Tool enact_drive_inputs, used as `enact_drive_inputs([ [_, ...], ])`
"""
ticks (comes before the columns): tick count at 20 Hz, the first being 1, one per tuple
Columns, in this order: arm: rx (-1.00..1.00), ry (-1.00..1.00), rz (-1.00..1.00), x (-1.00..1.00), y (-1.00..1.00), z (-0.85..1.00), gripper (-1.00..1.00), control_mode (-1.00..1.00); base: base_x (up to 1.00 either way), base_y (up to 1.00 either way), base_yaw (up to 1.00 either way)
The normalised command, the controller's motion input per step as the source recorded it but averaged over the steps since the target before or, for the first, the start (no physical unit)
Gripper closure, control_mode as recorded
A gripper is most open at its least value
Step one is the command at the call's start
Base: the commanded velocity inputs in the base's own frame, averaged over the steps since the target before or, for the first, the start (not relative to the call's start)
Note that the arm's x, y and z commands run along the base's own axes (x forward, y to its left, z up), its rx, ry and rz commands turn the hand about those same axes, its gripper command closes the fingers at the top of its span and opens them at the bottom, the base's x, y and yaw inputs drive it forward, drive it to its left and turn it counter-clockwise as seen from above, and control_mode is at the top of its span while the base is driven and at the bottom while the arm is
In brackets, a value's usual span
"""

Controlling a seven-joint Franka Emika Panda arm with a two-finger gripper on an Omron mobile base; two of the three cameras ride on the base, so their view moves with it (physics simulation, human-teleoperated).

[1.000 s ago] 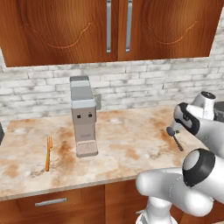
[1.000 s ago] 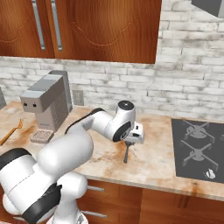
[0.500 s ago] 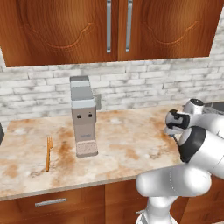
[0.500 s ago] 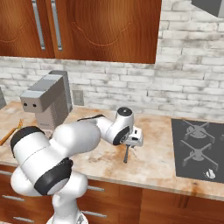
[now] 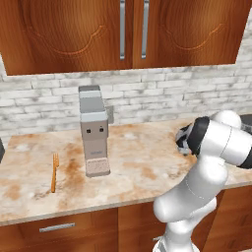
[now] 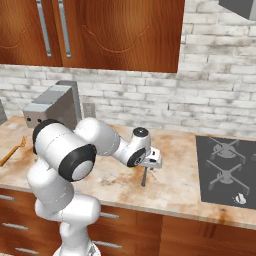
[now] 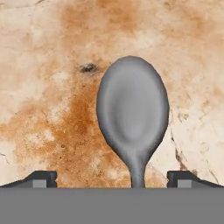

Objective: Take the fork and place it on the left side of the plate. Then take the spoon and place it on the right side of the plate. Make sure they're directly next to the plate.

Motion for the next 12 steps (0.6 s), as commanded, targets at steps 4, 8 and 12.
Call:
enact_drive_inputs([
  [4,0.0,0.06,0.0,0.34,-0.04,-0.43,-1.0,-1.0,0.0,0.0,0.0],
  [8,0.0,0.09,0.0,0.28,-0.11,-0.43,-1.0,-1.0,0.0,0.0,0.0],
  [12,-0.03,0.12,-0.03,0.17,0.0,-0.39,1.0,-1.0,0.0,0.0,0.0],
])
